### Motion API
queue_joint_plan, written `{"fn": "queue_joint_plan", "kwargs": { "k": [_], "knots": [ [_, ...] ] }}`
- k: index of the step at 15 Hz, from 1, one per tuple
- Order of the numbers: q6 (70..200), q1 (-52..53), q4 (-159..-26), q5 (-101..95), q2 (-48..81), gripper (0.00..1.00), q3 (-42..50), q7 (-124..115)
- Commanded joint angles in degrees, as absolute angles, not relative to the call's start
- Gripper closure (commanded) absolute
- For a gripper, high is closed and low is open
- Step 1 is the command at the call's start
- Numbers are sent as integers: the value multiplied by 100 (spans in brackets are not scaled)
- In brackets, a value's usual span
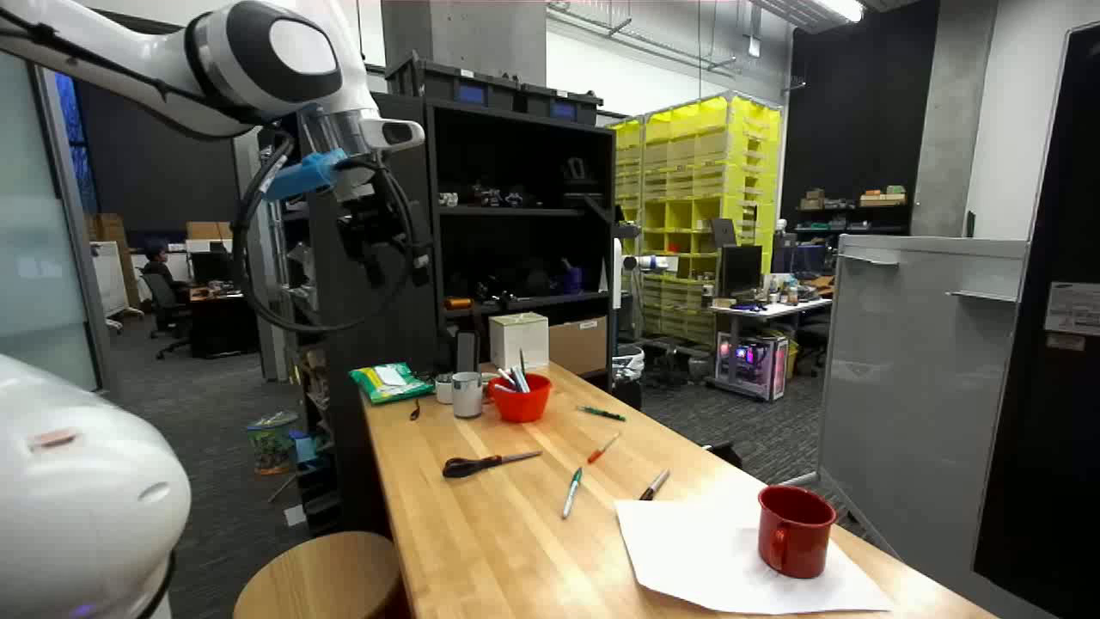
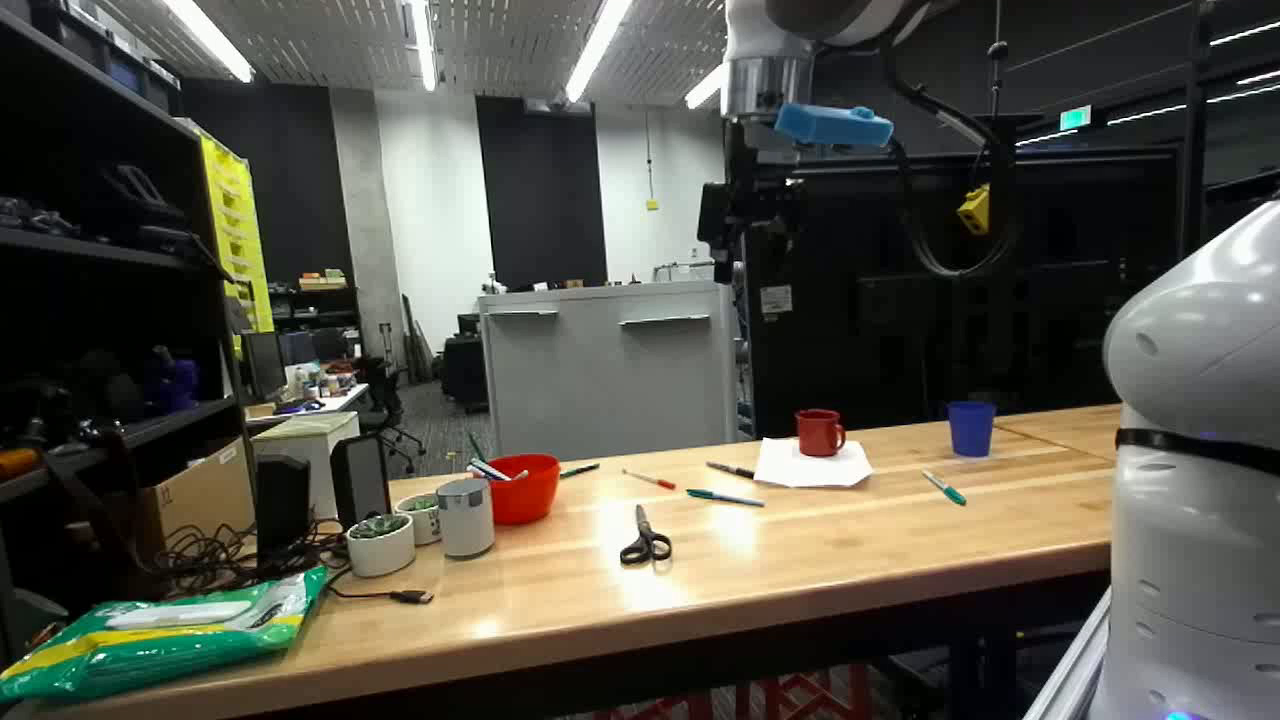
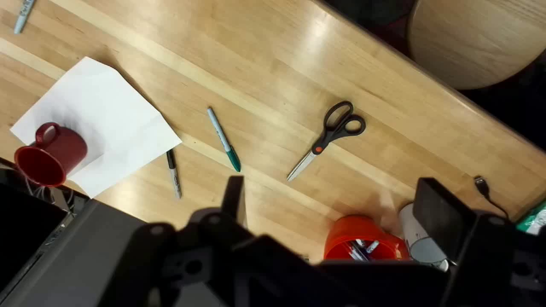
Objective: Take the green pen out of the orange mug and place it on the right side of the counter.
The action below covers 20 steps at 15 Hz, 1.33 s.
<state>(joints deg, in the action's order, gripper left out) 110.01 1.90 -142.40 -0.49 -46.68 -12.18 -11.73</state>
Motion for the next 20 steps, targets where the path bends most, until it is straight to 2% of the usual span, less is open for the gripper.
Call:
{"fn": "queue_joint_plan", "kwargs": {
  "k": [1, 9, 20],
  "knots": [
    [10991, 256, -14228, -94, -4653, 0, -1172, -1214],
    [11091, 274, -14076, -137, -4358, 0, -1095, -980],
    [12366, 682, -12091, -193, -935, 0, -487, 1806]
  ]
}}
